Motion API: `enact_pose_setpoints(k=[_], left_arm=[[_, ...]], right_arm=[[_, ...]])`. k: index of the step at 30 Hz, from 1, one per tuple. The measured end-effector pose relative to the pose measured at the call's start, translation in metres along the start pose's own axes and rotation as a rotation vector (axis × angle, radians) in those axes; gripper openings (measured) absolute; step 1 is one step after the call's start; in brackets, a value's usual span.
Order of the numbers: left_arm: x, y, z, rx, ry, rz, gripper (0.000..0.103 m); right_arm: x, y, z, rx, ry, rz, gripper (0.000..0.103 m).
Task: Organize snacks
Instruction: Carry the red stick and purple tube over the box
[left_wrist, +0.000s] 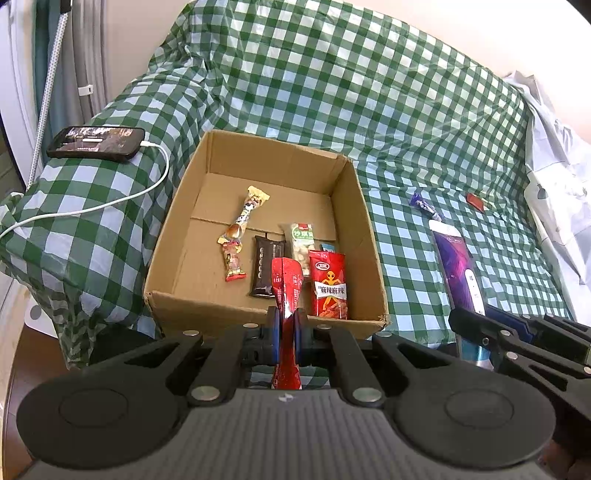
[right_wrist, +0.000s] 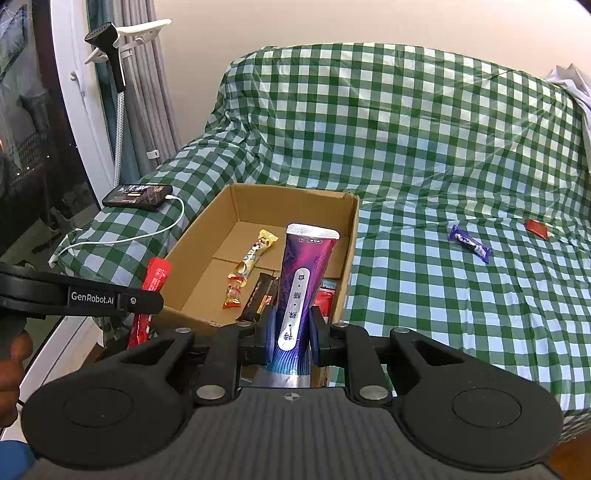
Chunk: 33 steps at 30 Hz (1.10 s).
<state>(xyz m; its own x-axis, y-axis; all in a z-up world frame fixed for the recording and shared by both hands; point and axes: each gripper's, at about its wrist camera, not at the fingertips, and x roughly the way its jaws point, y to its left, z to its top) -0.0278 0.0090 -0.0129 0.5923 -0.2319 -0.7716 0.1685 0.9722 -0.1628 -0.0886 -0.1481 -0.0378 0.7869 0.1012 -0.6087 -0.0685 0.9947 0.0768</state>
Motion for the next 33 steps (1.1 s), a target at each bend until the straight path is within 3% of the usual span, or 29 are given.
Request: enact_pose_setpoints(k=[25, 33], left_arm=[[0.040, 0.005, 0.008, -0.009, 0.086, 0.018, 0.008], [0.065, 0.009, 0.031, -0.036, 0.107, 0.015, 0.008]], right_arm=[[0.034, -0.014, 0.002, 0.032, 0.111, 0.012, 0.020], [0.058, -0.022, 0.009, 0.043, 0.155, 0.014, 0.019]])
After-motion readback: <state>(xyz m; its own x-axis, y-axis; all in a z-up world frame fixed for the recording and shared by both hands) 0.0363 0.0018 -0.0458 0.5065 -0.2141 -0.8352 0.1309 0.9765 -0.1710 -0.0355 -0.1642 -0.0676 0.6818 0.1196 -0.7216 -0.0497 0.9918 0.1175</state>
